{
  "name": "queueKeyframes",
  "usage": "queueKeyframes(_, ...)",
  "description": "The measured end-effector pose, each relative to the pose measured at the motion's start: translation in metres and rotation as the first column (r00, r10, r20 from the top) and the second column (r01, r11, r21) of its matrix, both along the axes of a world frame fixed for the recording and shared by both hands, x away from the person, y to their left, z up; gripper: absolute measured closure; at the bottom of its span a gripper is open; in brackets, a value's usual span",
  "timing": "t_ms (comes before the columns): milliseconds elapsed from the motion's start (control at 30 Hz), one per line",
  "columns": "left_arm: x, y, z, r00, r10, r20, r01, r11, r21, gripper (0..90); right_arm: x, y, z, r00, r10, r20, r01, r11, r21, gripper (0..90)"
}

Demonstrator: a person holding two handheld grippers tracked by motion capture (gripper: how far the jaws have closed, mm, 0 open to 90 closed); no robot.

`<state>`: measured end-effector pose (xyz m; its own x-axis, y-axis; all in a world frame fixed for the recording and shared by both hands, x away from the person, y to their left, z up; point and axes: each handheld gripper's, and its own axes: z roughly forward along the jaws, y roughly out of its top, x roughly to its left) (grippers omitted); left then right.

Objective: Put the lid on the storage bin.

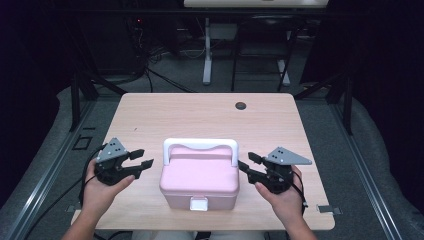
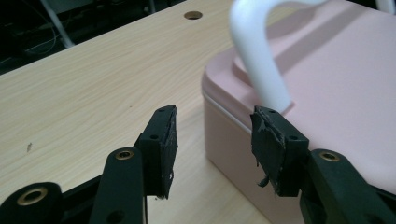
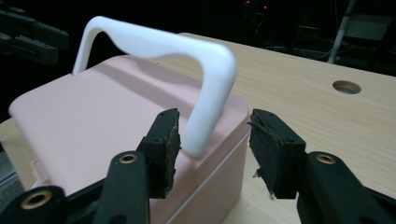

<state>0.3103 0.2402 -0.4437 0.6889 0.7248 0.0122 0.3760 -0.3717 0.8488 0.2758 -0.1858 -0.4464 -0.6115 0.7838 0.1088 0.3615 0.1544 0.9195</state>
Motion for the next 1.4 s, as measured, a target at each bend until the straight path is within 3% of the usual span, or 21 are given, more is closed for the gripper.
queueKeyframes(200,0.021,0.004,-0.002,0.9990,0.040,-0.020,-0.040,0.9988,-0.029,50.4,0.028,0.000,0.003,0.9992,-0.035,-0.020,0.035,0.999,0.012,48.6)
queueKeyframes(367,0.037,0.012,-0.004,0.9957,0.088,-0.028,-0.089,0.9950,-0.046,49.0,0.049,-0.009,-0.004,0.9939,-0.104,-0.036,0.105,0.994,0.012,48.3)
queueKeyframes(700,0.045,0.025,-0.016,0.9902,0.131,-0.047,-0.134,0.9900,-0.046,48.4,0.054,-0.023,-0.018,0.9865,-0.159,-0.038,0.159,0.987,-0.005,47.3)
queueKeyframes(1067,0.048,0.039,-0.046,0.9805,0.172,-0.096,-0.178,0.9821,-0.061,48.1,0.059,-0.033,-0.048,0.9730,-0.226,-0.046,0.223,0.973,-0.062,46.3)
queueKeyframes(1400,0.047,0.038,-0.070,0.9768,0.175,-0.124,-0.179,0.9835,-0.025,48.2,0.063,-0.037,-0.073,0.9645,-0.244,-0.100,0.239,0.969,-0.062,45.8)
